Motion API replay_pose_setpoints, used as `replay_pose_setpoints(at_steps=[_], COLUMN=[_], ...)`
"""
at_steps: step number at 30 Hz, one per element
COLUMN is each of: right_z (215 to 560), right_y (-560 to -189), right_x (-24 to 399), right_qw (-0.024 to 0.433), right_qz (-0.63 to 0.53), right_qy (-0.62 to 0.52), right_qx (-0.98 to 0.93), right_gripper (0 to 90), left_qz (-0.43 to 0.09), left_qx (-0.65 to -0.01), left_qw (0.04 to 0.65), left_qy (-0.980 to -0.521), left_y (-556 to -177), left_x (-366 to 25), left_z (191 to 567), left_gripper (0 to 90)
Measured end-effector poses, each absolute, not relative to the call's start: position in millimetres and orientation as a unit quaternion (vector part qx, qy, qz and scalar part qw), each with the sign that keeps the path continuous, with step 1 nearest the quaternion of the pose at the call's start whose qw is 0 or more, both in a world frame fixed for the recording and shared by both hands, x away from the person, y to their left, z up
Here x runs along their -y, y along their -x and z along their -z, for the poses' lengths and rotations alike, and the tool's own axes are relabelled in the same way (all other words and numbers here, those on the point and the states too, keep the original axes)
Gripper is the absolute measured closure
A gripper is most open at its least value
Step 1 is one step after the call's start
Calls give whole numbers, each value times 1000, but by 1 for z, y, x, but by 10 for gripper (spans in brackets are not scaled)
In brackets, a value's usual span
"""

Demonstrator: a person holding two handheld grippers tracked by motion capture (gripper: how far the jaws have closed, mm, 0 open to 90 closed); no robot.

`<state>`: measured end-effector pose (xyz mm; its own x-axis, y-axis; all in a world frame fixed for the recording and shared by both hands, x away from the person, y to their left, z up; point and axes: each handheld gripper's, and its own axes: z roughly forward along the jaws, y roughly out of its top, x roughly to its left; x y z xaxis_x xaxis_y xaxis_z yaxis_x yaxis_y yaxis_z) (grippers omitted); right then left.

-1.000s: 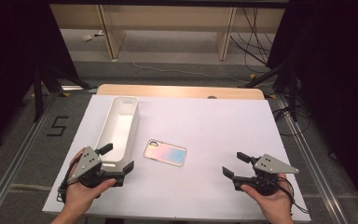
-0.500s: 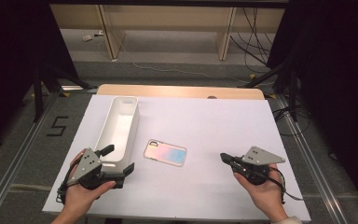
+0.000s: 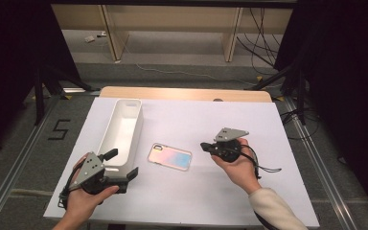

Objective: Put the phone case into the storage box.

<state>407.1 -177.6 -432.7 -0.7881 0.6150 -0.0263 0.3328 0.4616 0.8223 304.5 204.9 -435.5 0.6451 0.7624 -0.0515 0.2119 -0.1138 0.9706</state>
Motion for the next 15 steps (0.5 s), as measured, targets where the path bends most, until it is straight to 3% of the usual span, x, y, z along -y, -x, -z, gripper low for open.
replay_pose_setpoints(at_steps=[15], right_z=[471], right_y=[-458], right_x=[138], right_qw=[135], right_qz=[-379], right_qy=[-304], right_qx=[-864], right_gripper=[900], left_qz=[-239], left_qx=[-345], left_qw=[569], left_qy=[-707], left_y=[-305], left_x=[-205], left_z=[436], left_gripper=[58])
